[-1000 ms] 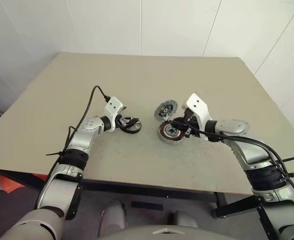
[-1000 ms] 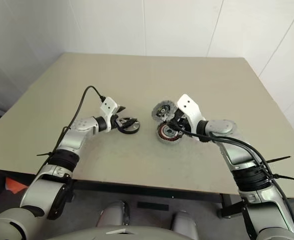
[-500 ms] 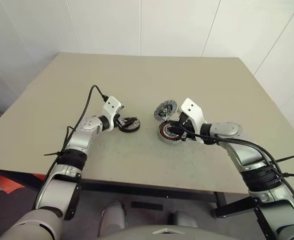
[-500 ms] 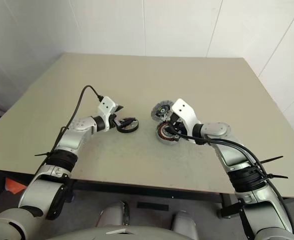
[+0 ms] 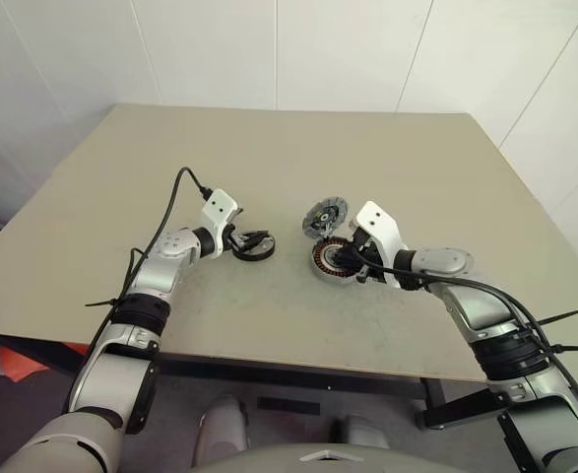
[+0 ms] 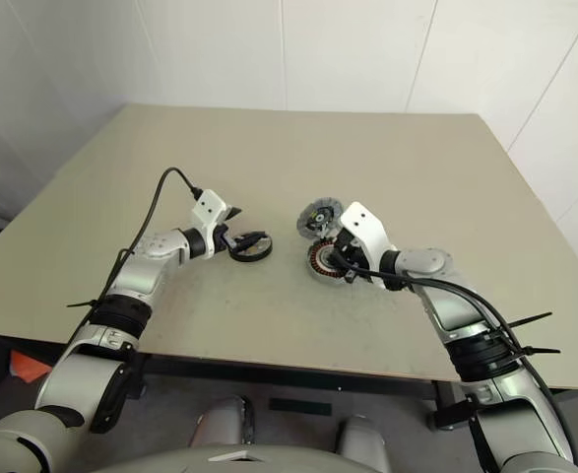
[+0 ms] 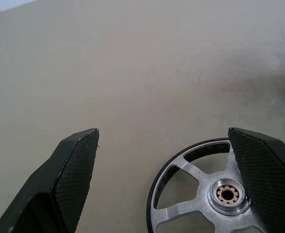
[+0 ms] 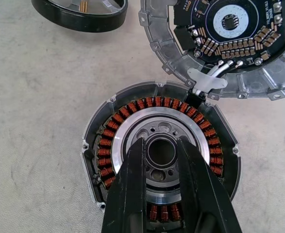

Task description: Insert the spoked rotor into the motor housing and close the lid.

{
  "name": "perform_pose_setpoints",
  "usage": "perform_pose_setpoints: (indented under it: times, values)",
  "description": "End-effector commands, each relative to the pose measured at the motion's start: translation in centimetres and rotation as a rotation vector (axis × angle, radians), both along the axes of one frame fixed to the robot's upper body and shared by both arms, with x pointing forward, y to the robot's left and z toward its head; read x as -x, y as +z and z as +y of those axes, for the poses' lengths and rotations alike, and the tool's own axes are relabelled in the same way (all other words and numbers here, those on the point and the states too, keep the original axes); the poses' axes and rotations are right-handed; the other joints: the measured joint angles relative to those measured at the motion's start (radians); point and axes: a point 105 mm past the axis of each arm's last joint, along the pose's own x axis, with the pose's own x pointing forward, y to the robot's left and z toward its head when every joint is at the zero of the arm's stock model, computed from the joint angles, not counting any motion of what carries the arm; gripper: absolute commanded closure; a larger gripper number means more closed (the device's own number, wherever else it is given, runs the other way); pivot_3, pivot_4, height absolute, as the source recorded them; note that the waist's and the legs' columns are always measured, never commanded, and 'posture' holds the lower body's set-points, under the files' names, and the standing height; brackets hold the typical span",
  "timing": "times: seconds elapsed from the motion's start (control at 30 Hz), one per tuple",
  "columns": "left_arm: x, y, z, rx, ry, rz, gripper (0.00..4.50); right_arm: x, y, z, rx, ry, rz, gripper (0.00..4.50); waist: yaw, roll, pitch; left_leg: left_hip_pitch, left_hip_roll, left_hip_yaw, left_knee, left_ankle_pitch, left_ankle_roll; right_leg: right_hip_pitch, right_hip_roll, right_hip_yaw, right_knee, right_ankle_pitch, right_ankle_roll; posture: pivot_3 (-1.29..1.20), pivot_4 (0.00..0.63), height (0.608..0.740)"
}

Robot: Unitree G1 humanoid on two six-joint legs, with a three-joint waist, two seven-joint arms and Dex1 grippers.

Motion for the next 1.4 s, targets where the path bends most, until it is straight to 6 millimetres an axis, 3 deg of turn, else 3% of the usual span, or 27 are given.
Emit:
perform_pose_setpoints:
  times: [0.03, 0.27, 0.57, 0.93, 1.03, 1.3, 1.4]
  values:
    - [-0.3, 1.6, 0.1, 0.005, 0.003, -0.06, 0.0, -0.3, 1.1, 0.0, -0.005, 0.005, -0.051, 3.87, 0.0, 0.0, 0.0, 0.0, 0.0, 0.0, 0.0, 0.0, 0.0, 0.0, 0.0, 0.0, 0.0, 0.0, 0.0, 0.0, 0.0, 0.74]
    - [-0.3, 1.5, 0.0, 0.005, 0.002, -0.058, 0.0, -1.0, 1.2, -0.1, -0.001, -0.019, -0.071, 3.87, 0.0, 0.0, 0.0, 0.0, 0.0, 0.0, 0.0, 0.0, 0.0, 0.0, 0.0, 0.0, 0.0, 0.0, 0.0, 0.0, 0.0, 0.74]
    - [-0.3, 1.5, 0.1, 0.001, 0.007, -0.059, 0.0, -1.7, 1.7, -0.3, 0.016, -0.036, -0.128, 0.87, -0.002, 0.0, 0.0, 0.0, 0.0, 0.0, 0.0, 0.0, 0.0, 0.0, 0.0, 0.0, 0.001, 0.0, 0.0, 0.0, 0.0, 0.74]
    - [-0.3, 1.3, 0.0, 0.0, 0.004, -0.057, 0.0, -1.5, 2.5, -0.7, -0.001, -0.028, -0.143, 0.87, -0.004, 0.0, 0.0, 0.0, 0.0, 0.0, 0.001, 0.0, 0.0, 0.0, 0.0, 0.0, 0.001, 0.0, 0.0, 0.0, 0.0, 0.74]
    - [-0.3, 1.3, -0.1, 0.001, 0.002, -0.056, 0.0, -1.7, 2.6, -1.0, -0.009, -0.044, -0.145, 1.52, -0.004, 0.0, 0.0, 0.0, 0.0, 0.0, 0.001, 0.0, 0.0, 0.0, 0.0, 0.0, 0.001, 0.0, 0.0, 0.0, 0.0, 0.74]
    - [-0.4, 1.3, -0.2, -0.001, 0.002, -0.059, 0.0, -0.9, 2.2, -0.8, -0.001, 0.004, -0.135, 4.32, -0.003, 0.0, 0.0, 0.0, 0.0, 0.0, 0.001, 0.0, 0.0, 0.0, 0.0, 0.0, 0.001, 0.0, 0.0, 0.0, 0.0, 0.74]
    - [-0.4, 1.3, -0.2, -0.004, 0.005, -0.06, 0.0, -0.9, 2.2, -0.7, 0.001, 0.013, -0.133, 4.46, -0.003, 0.0, 0.0, 0.0, 0.0, 0.0, 0.001, 0.0, 0.0, 0.0, 0.0, 0.0, 0.001, 0.0, 0.0, 0.0, 0.0, 0.74]
